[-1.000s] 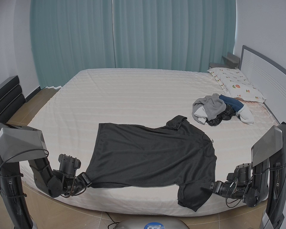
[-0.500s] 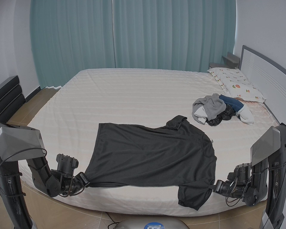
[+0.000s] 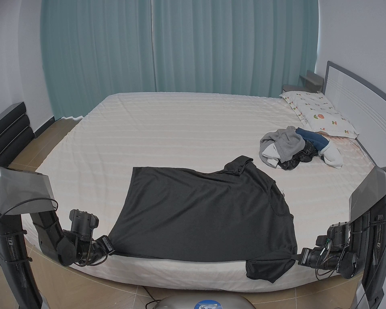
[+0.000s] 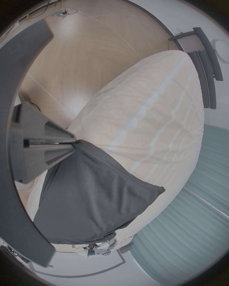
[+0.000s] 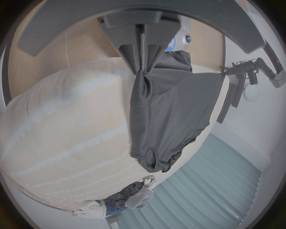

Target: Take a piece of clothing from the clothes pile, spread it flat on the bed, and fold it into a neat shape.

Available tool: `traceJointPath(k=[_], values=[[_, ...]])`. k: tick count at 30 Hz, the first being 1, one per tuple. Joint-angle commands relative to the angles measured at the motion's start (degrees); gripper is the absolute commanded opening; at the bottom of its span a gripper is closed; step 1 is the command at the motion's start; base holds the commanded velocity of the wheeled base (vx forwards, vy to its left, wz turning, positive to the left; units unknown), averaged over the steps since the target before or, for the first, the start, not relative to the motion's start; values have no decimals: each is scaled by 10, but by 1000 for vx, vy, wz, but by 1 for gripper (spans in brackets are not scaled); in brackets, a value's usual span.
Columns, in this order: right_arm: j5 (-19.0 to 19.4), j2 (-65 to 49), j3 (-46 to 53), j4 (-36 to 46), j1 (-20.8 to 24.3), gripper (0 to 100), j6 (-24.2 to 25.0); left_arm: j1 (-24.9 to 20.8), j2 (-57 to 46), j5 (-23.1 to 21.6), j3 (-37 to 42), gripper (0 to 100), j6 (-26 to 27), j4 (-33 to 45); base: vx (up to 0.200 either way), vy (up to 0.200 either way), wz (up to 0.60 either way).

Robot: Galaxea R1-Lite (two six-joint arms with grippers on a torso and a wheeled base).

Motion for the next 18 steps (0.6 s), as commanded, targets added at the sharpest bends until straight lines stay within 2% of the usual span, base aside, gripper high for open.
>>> traceJointPath(k=[1, 6, 12, 13, 14, 18], values=[[4, 3, 16, -7, 2, 0, -12, 5, 1, 3, 5, 0, 8, 2, 0, 0, 0], [5, 9, 16, -7, 1, 0, -16, 5, 5, 3, 21, 0, 31, -1, 0, 0, 0], [6, 17, 13, -7, 4, 0, -16, 4, 6, 3, 14, 0, 26, -2, 0, 0, 0], [7, 17, 12, -7, 5, 0, -14, 5, 6, 2, 14, 100, 26, -2, 0, 0, 0], [7, 17, 12, -7, 4, 100, -13, 4, 6, 2, 14, 100, 26, -2, 0, 0, 0], [9, 17, 11, -7, 5, 100, -11, 5, 6, 2, 15, 100, 27, -2, 0, 0, 0]])
